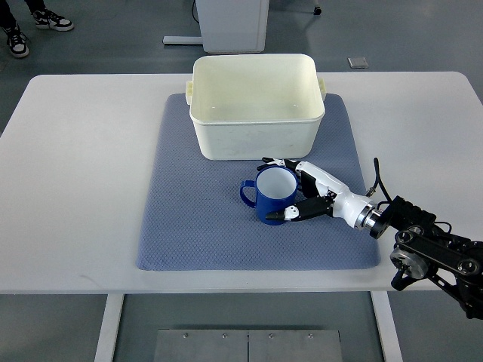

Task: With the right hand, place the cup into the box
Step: 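Close the right hand's fingers to grip the mug rim, then lift the blue mug with the right hand above the cream tub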

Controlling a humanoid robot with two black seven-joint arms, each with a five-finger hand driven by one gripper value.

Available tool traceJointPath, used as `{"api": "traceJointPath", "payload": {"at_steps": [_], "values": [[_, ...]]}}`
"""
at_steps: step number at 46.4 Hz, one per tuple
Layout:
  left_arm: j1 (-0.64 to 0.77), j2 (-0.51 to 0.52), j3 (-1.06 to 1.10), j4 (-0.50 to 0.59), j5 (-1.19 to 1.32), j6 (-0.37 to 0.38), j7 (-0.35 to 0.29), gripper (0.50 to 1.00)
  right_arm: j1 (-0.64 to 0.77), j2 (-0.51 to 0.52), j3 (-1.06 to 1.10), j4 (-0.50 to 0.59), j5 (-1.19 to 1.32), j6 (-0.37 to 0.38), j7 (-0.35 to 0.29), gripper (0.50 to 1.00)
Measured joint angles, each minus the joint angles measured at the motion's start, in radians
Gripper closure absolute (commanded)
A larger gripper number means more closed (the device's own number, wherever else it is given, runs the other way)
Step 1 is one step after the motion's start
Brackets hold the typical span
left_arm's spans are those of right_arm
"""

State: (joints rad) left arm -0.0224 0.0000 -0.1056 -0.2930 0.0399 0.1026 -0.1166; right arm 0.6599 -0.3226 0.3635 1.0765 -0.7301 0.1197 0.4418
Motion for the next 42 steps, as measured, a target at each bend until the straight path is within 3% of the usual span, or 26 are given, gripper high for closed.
{"api": "traceJointPath", "payload": {"at_steps": [4,9,13,18,42], "values": [[0.000,0.000,0.000,0.000,0.000,0.000,0.000,0.500,-0.004,0.001,0.000,-0.001,0.000,-0.001,0.000,0.552],[0.001,0.000,0.000,0.000,0.000,0.000,0.000,0.500,-0.005,0.001,0.000,-0.002,0.000,-0.002,0.006,0.655],[0.000,0.000,0.000,0.000,0.000,0.000,0.000,0.500,-0.008,0.001,-0.001,-0.002,0.000,-0.002,0.015,0.768],[0.001,0.000,0.000,0.000,0.000,0.000,0.000,0.500,-0.008,0.000,-0.001,-0.002,0.000,-0.002,0.026,1.000],[0.000,0.000,0.000,0.000,0.000,0.000,0.000,0.500,-0.005,0.000,-0.001,0.004,0.005,-0.042,0.106,1.000]]}}
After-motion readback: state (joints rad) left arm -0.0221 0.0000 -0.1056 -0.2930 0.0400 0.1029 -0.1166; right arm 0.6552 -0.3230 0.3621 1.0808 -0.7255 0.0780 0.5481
